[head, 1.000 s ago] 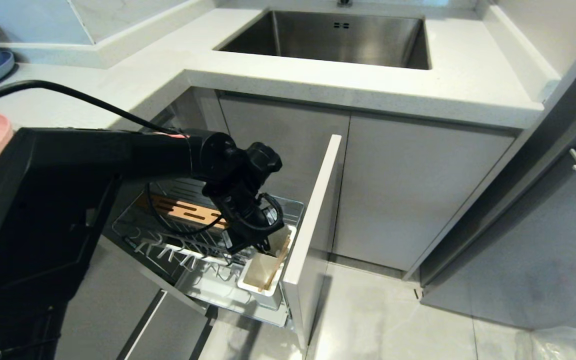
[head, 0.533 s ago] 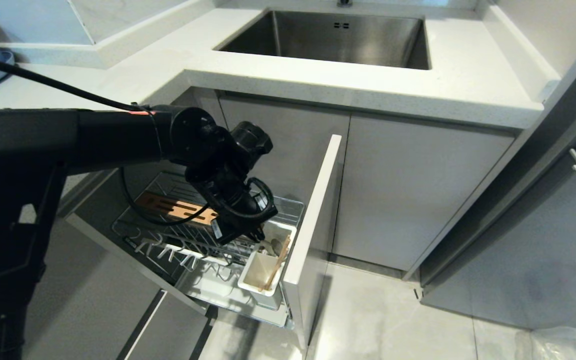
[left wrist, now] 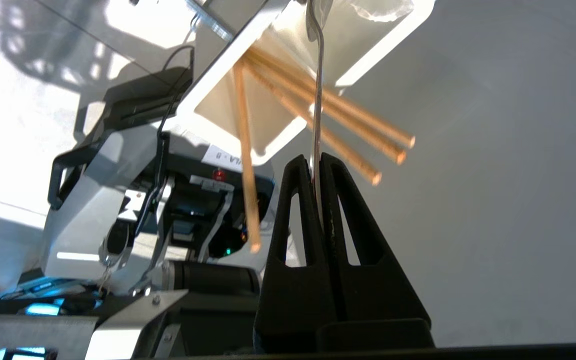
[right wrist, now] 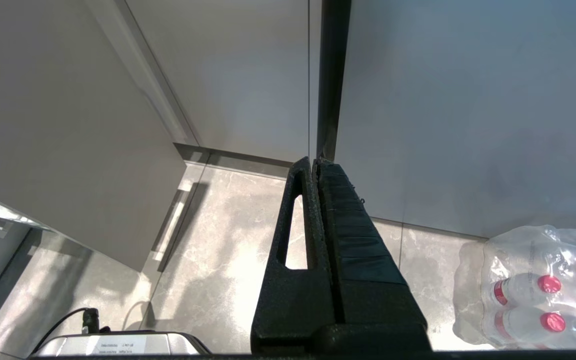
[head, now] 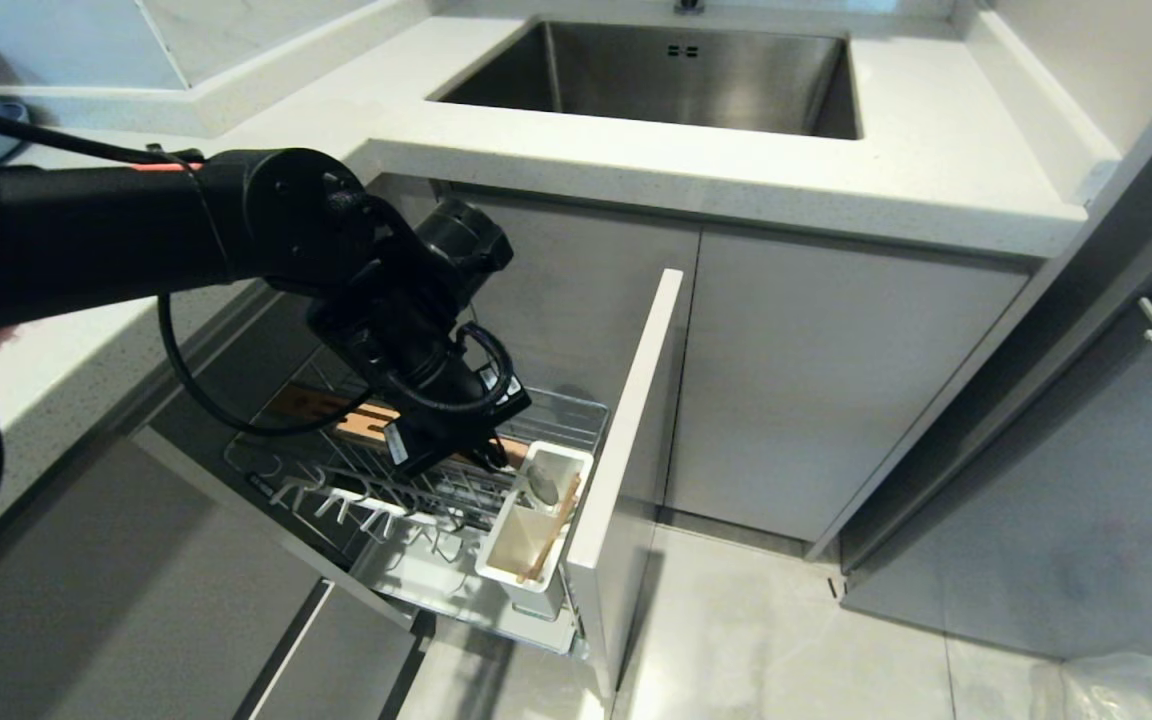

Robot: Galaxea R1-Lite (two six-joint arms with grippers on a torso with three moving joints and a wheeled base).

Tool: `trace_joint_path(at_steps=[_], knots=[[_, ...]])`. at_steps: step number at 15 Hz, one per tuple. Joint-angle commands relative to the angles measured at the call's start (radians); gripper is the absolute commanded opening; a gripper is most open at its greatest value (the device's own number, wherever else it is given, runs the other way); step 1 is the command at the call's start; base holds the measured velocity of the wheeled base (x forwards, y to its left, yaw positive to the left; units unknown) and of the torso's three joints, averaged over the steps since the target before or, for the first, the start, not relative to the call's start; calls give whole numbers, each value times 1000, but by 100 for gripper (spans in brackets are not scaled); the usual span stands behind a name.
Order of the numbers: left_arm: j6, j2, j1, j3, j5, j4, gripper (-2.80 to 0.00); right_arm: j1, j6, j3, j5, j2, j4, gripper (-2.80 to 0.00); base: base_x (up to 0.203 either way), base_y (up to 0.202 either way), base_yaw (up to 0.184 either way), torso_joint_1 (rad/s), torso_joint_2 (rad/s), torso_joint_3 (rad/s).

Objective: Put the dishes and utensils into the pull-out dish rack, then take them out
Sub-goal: Take the spoon out of the cupboard

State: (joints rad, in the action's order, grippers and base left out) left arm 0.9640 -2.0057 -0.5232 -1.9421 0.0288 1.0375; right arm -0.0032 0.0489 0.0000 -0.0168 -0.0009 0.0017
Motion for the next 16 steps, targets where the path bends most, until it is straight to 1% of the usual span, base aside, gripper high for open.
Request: trace_joint_path(at_steps=[1, 4, 13, 16], knots=[[9, 29, -1, 0, -4, 14, -280, 0, 0, 2, 0, 1, 0, -280, 0, 0, 0, 0, 0, 0], [19, 60, -1, 2, -36, 28, -280, 0, 0, 2, 0, 1, 0, -280, 0, 0, 0, 0, 0, 0], [20, 185, -9, 2, -39, 84, -280, 0, 0, 2, 0, 1, 0, -280, 0, 0, 0, 0, 0, 0], [22, 275, -11, 4, -38, 101, -280, 0, 0, 2, 0, 1, 0, -280, 0, 0, 0, 0, 0, 0]])
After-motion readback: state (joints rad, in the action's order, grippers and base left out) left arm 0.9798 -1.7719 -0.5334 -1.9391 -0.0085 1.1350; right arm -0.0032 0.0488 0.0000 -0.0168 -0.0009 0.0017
